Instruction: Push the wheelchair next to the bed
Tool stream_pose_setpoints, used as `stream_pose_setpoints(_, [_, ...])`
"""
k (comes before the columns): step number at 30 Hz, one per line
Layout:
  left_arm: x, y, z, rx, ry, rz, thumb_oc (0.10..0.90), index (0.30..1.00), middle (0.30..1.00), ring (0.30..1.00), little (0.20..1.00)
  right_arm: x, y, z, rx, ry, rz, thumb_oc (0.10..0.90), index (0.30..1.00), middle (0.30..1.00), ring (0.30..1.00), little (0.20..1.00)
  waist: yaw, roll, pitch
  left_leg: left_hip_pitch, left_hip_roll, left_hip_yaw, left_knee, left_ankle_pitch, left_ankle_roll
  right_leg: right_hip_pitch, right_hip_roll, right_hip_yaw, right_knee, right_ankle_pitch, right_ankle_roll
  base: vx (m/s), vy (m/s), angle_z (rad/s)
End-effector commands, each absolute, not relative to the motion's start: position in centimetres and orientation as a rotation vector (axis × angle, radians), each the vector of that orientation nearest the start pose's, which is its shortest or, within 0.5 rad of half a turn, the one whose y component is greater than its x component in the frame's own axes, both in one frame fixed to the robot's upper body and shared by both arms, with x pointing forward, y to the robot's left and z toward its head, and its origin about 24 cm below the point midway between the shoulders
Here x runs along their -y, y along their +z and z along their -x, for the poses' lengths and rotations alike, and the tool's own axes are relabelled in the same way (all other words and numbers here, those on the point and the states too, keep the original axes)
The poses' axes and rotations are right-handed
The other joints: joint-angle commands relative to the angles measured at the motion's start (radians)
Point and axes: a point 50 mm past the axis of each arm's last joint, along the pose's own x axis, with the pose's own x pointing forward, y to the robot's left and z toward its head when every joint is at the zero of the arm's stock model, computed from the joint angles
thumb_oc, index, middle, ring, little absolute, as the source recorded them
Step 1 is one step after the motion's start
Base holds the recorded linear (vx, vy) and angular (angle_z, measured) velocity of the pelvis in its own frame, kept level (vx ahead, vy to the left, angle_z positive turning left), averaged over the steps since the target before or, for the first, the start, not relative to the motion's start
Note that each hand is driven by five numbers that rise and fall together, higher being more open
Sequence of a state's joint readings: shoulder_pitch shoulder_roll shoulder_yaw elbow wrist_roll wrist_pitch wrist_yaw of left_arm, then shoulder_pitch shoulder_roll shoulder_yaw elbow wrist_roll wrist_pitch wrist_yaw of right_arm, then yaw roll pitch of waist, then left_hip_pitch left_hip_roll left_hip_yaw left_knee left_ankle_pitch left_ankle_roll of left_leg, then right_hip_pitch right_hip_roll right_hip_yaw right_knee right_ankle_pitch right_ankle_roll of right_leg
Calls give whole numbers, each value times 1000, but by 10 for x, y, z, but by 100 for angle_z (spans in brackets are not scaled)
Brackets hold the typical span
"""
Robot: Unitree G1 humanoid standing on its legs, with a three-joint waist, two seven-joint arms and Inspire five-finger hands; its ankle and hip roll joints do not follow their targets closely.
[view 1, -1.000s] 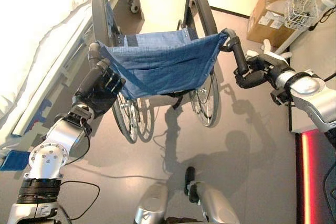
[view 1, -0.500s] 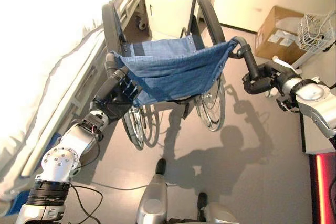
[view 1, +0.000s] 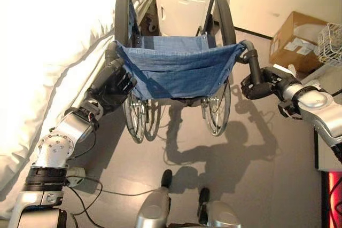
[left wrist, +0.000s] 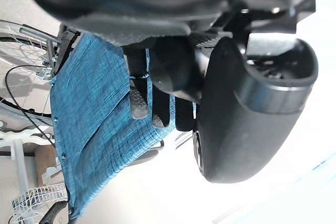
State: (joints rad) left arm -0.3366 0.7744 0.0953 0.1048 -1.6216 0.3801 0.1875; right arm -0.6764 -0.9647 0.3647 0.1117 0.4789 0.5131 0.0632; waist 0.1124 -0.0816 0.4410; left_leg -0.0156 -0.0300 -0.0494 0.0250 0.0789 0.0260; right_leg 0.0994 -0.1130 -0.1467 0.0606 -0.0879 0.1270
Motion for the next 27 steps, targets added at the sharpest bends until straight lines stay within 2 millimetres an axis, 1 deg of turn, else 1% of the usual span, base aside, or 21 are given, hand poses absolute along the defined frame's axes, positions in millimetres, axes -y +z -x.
stream_pose_setpoints(1, [-254, 220, -298, 186, -311, 882, 400, 300, 300, 300, 300, 211, 258, -341, 222, 161, 621, 400, 300, 300, 300, 300, 18, 16, -261, -44, -36, -3, 67, -41, -12, -46, 23, -14, 4, 105, -58, 16, -87, -2])
stream_pose_setpoints(2, [-254, 219, -298, 183, -310, 880, 400, 300, 300, 300, 300, 211, 259, -341, 220, 161, 621, 400, 300, 300, 300, 300, 19, 14, -262, -49, -36, -3, 68, -33, -12, -46, 23, -15, -4, 116, -58, 35, -77, 0])
stream_pose_setpoints(4, [-254, 218, -296, 177, -309, 884, 400, 300, 300, 300, 300, 212, 258, -340, 209, 162, 623, 400, 300, 300, 300, 300, 19, 7, -277, -48, -35, -9, 65, -37, -16, -34, 25, -11, -37, 124, -57, 43, -65, 4])
stream_pose_setpoints(11, [-252, 213, -290, 162, -294, 895, 400, 300, 300, 300, 300, 214, 253, -337, 195, 166, 631, 400, 300, 300, 300, 300, 17, 5, -292, -33, -24, -12, 56, -46, -24, -8, 30, -12, -67, 120, -63, 44, -49, -1])
stream_pose_setpoints(16, [-253, 206, -290, 146, -272, 897, 400, 300, 300, 300, 300, 212, 248, -337, 172, 164, 626, 400, 300, 300, 300, 300, 14, 10, -303, -13, -17, -13, 41, -46, -27, 7, 35, -17, -73, 112, -68, 51, -24, 1])
stream_pose_setpoints(20, [-254, 203, -289, 125, -243, 870, 400, 300, 300, 300, 300, 215, 242, -337, 139, 135, 613, 400, 300, 300, 300, 300, 12, 13, -305, 0, -15, -16, 38, -48, -28, 15, 37, -18, -74, 110, -72, 24, -10, 0])
stream_pose_setpoints(21, [-255, 202, -290, 119, -237, 867, 532, 498, 498, 498, 498, 216, 241, -337, 134, 131, 613, 460, 389, 389, 389, 389, 12, 14, -305, 2, -15, -16, 38, -48, -27, 16, 37, -18, -75, 109, -72, 0, 0, 0])
stream_pose_setpoints(22, [-256, 201, -290, 108, -217, 857, 800, 900, 900, 900, 900, 218, 238, -338, 123, 116, 612, 800, 900, 900, 900, 900, 10, 16, -306, 7, -15, -17, 35, -48, -27, 19, 39, -18, -77, 109, -73, 0, 0, 0])
stream_pose_setpoints(27, [-262, 200, -290, 104, -176, 846, 800, 900, 900, 900, 900, 225, 237, -337, 114, 82, 615, 800, 900, 900, 900, 900, 4, 20, -309, 25, -12, -14, 22, -50, -27, 22, 40, -19, -77, 106, -72, 12, -6, 4])
